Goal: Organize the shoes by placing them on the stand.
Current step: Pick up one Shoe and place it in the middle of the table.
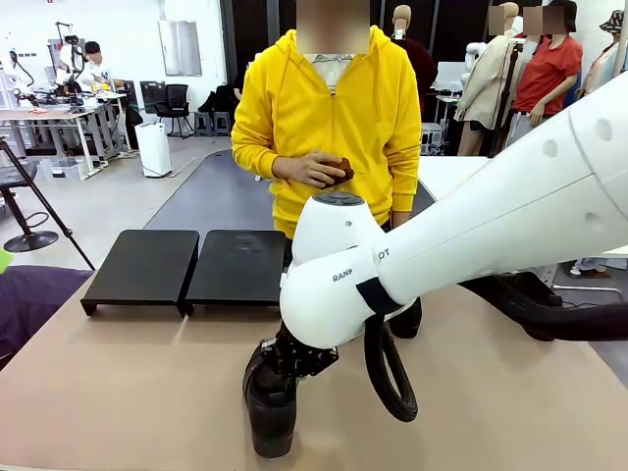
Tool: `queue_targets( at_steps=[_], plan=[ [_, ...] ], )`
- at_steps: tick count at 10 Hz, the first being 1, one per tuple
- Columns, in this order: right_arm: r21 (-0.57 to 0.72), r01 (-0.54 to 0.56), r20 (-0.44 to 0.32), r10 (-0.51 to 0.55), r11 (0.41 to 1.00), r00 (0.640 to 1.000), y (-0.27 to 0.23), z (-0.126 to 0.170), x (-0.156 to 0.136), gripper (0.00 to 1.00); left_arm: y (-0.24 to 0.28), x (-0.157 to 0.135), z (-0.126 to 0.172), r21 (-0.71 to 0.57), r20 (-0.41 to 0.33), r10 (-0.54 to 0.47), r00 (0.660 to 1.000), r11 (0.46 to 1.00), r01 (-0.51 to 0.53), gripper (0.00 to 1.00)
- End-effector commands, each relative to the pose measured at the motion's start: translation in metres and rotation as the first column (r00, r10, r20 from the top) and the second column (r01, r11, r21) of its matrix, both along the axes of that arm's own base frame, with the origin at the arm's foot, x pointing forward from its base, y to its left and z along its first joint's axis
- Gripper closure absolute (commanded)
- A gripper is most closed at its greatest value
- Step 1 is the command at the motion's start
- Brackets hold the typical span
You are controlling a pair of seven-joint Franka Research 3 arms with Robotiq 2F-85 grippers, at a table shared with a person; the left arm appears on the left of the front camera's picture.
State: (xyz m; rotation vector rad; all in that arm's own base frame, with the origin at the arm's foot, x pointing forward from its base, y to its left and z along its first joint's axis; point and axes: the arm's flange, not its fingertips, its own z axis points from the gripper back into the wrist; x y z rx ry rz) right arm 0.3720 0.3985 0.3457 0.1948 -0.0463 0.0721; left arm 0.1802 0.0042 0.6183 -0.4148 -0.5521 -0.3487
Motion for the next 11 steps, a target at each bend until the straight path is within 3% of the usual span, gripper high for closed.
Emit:
queue_targets(
  at_steps=[1,5,6,7,8,11],
  plan=[
    [-0.004,0.058,0.021,-0.058,0.998,0.998,0.015,0.0,0.013,1.0,0.001,-0.001,0.0,-0.013,0.004,-0.019,1.0,1.0,0.019,0.0],
    [0.0,0.094,0.037,-0.094,0.996,0.995,0.015,-0.011,0.024,1.0,0.001,-0.001,0.0,-0.013,0.004,-0.019,1.0,1.0,0.019,0.0],
    [0.014,0.093,0.026,-0.093,0.996,0.995,0.015,-0.012,0.024,0.87,0.001,-0.001,0.0,-0.013,0.004,-0.019,1.0,1.0,0.019,0.0],
    [0.019,0.096,0.032,-0.096,0.995,0.995,0.015,-0.011,0.024,0.28,0.001,-0.001,0.0,-0.013,0.004,-0.019,1.0,1.0,0.019,0.0],
    [0.03,0.102,0.033,-0.102,0.994,0.994,0.015,-0.01,0.024,0.0,0.001,-0.001,0.0,-0.013,0.004,-0.019,1.0,1.0,0.019,0.0],
    [0.057,0.111,0.033,-0.113,0.992,0.993,-0.002,0.004,0.024,0.0,0.001,-0.001,0.0,-0.013,0.004,-0.019,1.0,1.0,0.019,0.0]
  ],
)
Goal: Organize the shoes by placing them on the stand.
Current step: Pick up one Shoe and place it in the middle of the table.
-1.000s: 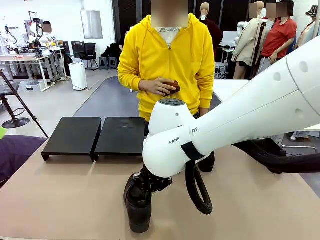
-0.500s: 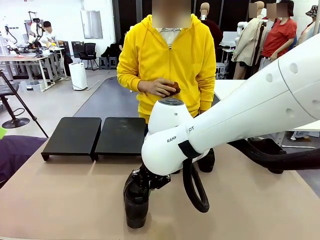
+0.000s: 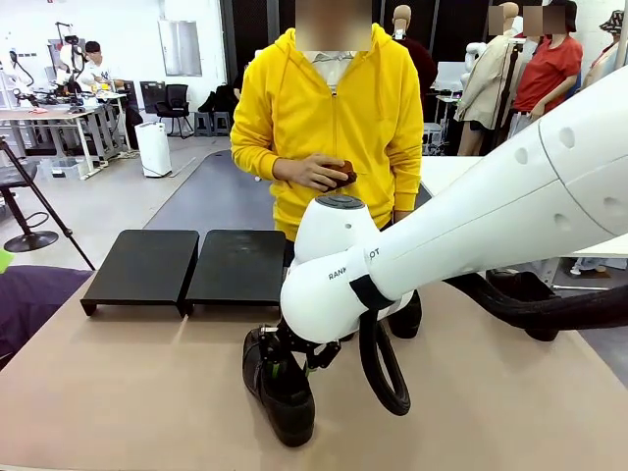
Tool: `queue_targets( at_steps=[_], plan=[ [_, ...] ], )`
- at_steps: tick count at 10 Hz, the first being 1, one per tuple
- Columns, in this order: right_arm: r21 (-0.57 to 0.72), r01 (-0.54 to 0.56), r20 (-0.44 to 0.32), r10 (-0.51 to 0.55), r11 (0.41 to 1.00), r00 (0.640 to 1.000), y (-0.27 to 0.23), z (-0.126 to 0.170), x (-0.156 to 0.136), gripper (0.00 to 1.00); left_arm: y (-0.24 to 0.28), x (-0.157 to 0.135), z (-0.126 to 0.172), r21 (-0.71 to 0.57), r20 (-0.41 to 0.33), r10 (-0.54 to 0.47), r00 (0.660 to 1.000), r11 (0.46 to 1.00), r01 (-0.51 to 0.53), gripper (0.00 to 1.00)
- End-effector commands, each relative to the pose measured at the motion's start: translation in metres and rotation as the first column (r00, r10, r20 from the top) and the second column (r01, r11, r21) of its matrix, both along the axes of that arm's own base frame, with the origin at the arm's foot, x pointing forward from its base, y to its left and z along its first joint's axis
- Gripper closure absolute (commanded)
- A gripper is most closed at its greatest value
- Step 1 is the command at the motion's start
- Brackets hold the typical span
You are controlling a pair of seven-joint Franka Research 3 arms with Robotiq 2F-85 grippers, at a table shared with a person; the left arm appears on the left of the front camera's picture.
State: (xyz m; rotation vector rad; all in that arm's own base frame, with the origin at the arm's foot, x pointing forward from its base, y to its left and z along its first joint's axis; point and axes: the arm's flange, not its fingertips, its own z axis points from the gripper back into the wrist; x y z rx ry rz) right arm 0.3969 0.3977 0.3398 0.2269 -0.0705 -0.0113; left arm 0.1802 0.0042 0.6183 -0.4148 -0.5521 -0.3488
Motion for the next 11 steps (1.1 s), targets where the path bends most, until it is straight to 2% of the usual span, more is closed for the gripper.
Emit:
queue_targets(
  at_steps=[1,3,4,7,8,9,11],
  plan=[
    [0.06,0.0,-0.016,0.001,0.998,1.0,-0.019,0.027,-0.003,0.0,0.001,-0.001,0.0,-0.013,0.004,-0.019,1.0,1.0,0.019,0.0],
    [0.109,-0.099,-0.074,0.107,0.989,0.991,-0.067,0.069,-0.016,0.0,0.001,-0.001,0.0,-0.013,0.004,-0.019,1.0,1.0,0.019,0.0],
    [0.105,-0.134,-0.066,0.141,0.985,0.988,-0.095,0.086,-0.025,0.0,0.001,-0.001,0.0,-0.013,0.004,-0.019,1.0,1.0,0.019,0.0],
    [0.082,-0.139,0.006,0.139,0.987,0.99,-0.218,0.145,-0.044,0.0,0.001,-0.001,0.0,-0.013,0.004,-0.019,1.0,1.0,0.019,0.0],
    [0.032,-0.154,0.04,0.152,0.988,0.987,-0.269,0.163,-0.055,0.0,0.001,-0.001,0.0,-0.013,0.004,-0.019,1.0,1.0,0.019,0.0],
    [0.042,-0.142,0.03,0.141,0.989,0.99,-0.319,0.18,-0.068,0.0,0.001,-0.001,0.0,-0.013,0.004,-0.019,1.0,1.0,0.019,0.0],
    [0.091,-0.011,0.068,0.005,0.996,0.998,-0.415,0.208,-0.099,0.0,0.001,-0.001,0.0,-0.013,0.004,-0.019,1.0,1.0,0.019,0.0]
  ],
)
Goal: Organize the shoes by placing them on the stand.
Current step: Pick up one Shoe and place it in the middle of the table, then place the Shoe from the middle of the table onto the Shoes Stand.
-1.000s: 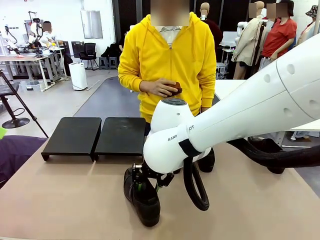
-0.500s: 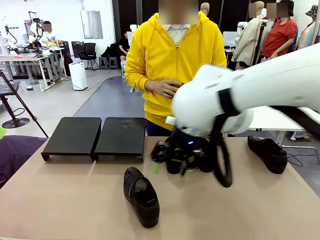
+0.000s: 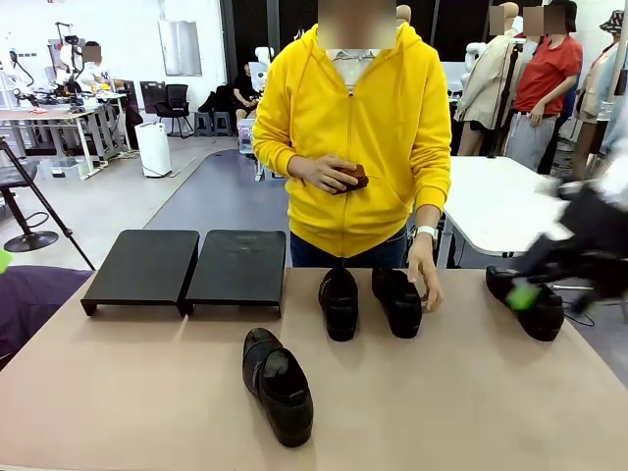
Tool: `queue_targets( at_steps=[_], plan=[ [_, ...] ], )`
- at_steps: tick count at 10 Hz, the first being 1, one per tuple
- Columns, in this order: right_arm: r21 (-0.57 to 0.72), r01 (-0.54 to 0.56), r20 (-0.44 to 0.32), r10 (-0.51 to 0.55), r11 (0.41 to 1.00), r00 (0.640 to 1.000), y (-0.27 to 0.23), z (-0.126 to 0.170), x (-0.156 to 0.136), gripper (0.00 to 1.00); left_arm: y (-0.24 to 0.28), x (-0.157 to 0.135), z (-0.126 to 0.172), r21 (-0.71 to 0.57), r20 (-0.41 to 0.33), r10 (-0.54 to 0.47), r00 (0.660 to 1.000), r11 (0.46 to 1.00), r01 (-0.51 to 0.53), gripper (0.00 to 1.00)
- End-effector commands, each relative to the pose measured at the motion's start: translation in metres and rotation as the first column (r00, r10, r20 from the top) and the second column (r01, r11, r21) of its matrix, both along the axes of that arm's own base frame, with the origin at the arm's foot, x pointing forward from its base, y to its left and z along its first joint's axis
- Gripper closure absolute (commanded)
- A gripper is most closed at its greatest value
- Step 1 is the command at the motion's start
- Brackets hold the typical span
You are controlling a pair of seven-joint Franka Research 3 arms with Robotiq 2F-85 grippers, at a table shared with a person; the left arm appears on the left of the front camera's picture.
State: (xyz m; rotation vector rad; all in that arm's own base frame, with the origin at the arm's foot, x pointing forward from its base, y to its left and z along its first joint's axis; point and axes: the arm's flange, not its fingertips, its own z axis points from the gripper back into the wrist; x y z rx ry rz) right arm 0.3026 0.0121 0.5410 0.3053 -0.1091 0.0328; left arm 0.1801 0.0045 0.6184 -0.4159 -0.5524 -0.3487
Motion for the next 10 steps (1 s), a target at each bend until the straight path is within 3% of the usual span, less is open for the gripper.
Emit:
queue_targets(
  at_steps=[1,4,5,10],
  plan=[
    [0.053,0.106,0.046,-0.109,0.993,0.993,-0.073,0.011,-0.016,0.0,0.001,-0.001,0.0,-0.012,0.003,-0.018,1.0,1.0,0.018,0.0],
    [0.188,0.231,0.064,-0.246,0.955,0.967,-0.152,0.0,-0.041,0.0,0.001,-0.001,0.0,-0.012,0.003,-0.018,1.0,1.0,0.018,0.0],
    [0.121,0.187,0.049,-0.194,0.975,0.98,-0.126,0.012,-0.041,0.0,0.001,-0.001,0.0,-0.012,0.003,-0.018,1.0,1.0,0.018,0.0],
    [0.121,0.187,0.049,-0.194,0.975,0.98,-0.126,0.012,-0.041,0.0,0.001,-0.001,0.0,-0.012,0.003,-0.018,1.0,1.0,0.018,0.0]
  ],
)
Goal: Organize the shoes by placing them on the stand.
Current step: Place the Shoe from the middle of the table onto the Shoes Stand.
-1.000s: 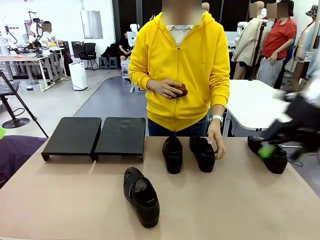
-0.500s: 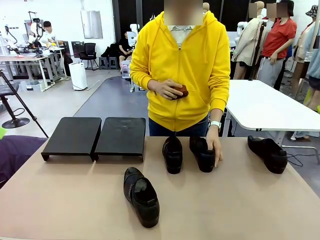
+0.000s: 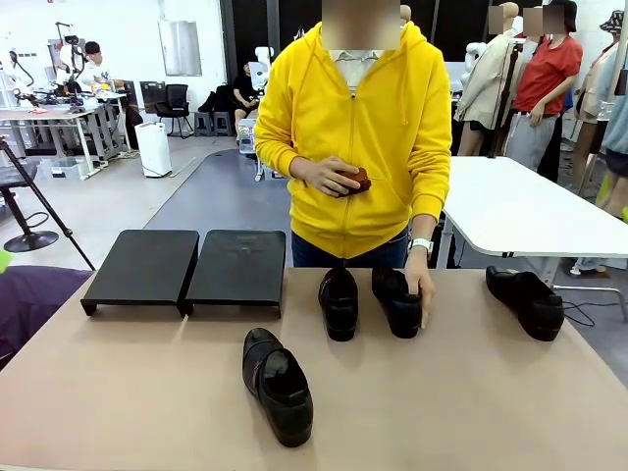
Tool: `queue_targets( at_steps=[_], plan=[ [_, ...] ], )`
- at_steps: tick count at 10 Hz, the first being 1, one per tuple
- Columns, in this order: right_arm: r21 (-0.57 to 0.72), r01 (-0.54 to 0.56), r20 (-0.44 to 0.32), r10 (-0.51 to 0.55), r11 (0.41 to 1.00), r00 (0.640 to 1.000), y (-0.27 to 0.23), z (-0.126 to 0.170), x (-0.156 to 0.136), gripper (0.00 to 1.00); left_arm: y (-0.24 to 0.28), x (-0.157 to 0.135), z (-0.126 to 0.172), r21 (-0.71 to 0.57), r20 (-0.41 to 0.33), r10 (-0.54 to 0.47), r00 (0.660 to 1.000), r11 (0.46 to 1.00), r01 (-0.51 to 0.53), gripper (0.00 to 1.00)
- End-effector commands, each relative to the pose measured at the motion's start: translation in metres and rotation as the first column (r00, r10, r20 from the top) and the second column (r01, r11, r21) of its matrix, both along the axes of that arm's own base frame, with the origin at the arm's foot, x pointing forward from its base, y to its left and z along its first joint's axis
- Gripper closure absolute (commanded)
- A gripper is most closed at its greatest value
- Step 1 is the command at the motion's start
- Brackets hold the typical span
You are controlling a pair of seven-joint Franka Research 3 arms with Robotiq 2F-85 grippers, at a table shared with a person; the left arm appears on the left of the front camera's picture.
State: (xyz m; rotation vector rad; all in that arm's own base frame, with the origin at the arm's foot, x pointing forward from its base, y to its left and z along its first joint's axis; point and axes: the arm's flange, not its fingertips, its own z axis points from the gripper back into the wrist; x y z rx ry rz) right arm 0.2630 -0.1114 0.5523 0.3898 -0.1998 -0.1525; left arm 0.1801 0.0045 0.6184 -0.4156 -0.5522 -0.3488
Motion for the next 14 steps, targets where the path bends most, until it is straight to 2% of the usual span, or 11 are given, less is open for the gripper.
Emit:
queue_targets(
  at_steps=[1,4,5,6,7,8,9,11,12,13,14],
  plan=[
    [0.02,0.002,0.002,-0.002,1.0,1.0,-0.002,0.001,-0.002,0.0,0.001,-0.001,0.0,-0.012,0.004,-0.018,1.0,1.0,0.018,0.0],
    [0.02,0.002,0.002,-0.002,1.0,1.0,-0.002,0.001,-0.002,0.0,0.0,0.0,0.0,0.0,0.0,0.0,1.0,1.0,0.0,0.0],
    [0.02,0.002,0.002,-0.002,1.0,1.0,-0.002,0.001,-0.002,0.0,-0.047,0.018,0.007,0.073,-0.121,0.047,0.992,0.997,-0.038,0.0],
    [0.02,0.002,0.002,-0.002,1.0,1.0,-0.002,0.001,-0.002,0.0,-0.101,0.039,0.012,0.072,-0.163,0.065,0.984,0.996,-0.054,0.0],
    [0.02,0.002,0.002,-0.002,1.0,1.0,-0.002,0.001,-0.002,0.0,-0.155,0.059,0.007,0.072,-0.242,0.08,0.967,0.995,-0.065,0.0],
    [0.02,0.002,0.002,-0.002,1.0,1.0,-0.002,0.001,-0.002,0.0,-0.211,0.08,-0.005,0.068,-0.351,0.192,0.916,0.981,-0.179,0.0],
    [0.02,0.002,0.002,-0.002,1.0,1.0,-0.002,0.001,-0.002,0.0,-0.258,0.098,-0.025,0.095,-0.414,0.265,0.871,0.964,-0.248,0.0],
    [0.02,0.002,0.002,-0.002,1.0,1.0,-0.002,0.001,-0.002,0.0,-0.325,0.124,-0.071,0.128,-0.458,0.443,0.771,0.891,-0.436,0.0],
    [0.02,0.002,0.002,-0.002,1.0,1.0,-0.002,0.001,-0.002,0.0,-0.332,0.13,-0.078,0.107,-0.459,0.467,0.756,0.874,-0.474,0.0],
    [0.02,0.002,0.002,-0.002,1.0,1.0,-0.002,0.001,-0.002,0.0,-0.326,0.132,-0.069,0.095,-0.441,0.424,0.791,0.898,-0.429,0.0],
    [0.02,0.002,0.002,-0.002,1.0,1.0,-0.002,0.001,-0.002,0.0,-0.334,0.121,-0.089,0.117,-0.473,0.408,0.781,0.908,-0.403,0.0]
  ],
)
